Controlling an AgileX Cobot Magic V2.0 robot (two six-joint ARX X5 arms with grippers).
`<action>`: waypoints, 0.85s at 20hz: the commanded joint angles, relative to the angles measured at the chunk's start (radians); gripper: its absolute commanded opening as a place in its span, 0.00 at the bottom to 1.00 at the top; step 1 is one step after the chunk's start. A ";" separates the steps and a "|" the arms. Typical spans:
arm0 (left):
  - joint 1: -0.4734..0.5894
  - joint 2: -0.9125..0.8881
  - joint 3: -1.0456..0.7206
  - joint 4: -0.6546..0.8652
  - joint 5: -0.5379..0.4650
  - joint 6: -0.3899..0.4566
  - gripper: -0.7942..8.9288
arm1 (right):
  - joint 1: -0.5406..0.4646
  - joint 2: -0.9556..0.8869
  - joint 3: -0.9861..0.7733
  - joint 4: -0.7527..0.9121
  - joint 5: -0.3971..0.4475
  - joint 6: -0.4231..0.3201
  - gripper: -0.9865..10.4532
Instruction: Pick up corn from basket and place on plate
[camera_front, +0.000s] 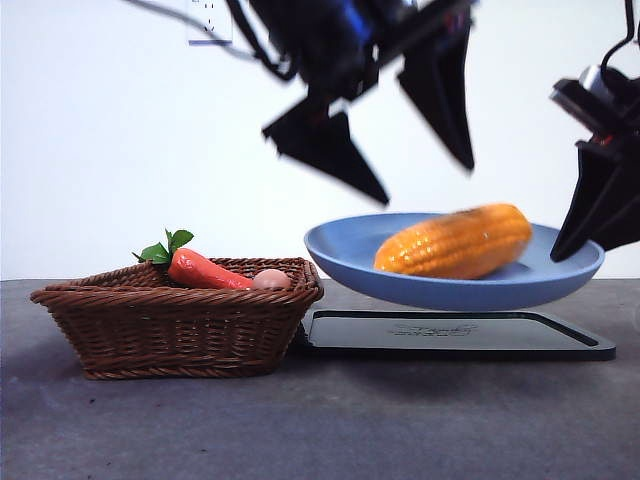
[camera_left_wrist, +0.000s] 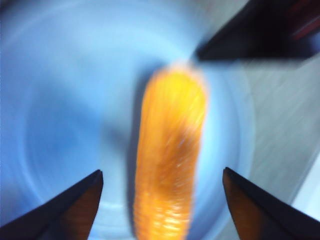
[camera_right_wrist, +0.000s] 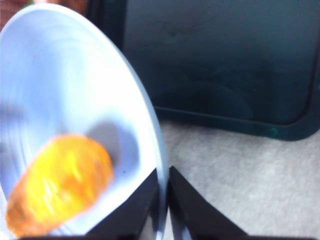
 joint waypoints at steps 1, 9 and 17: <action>-0.009 -0.021 0.059 -0.021 0.000 0.027 0.48 | -0.014 0.042 0.021 0.043 -0.008 0.005 0.09; -0.013 -0.027 0.138 -0.062 0.001 0.033 0.48 | -0.077 0.275 0.217 0.040 -0.007 0.011 0.09; -0.013 -0.027 0.138 -0.061 0.001 0.032 0.48 | -0.077 0.548 0.474 -0.048 -0.005 0.011 0.09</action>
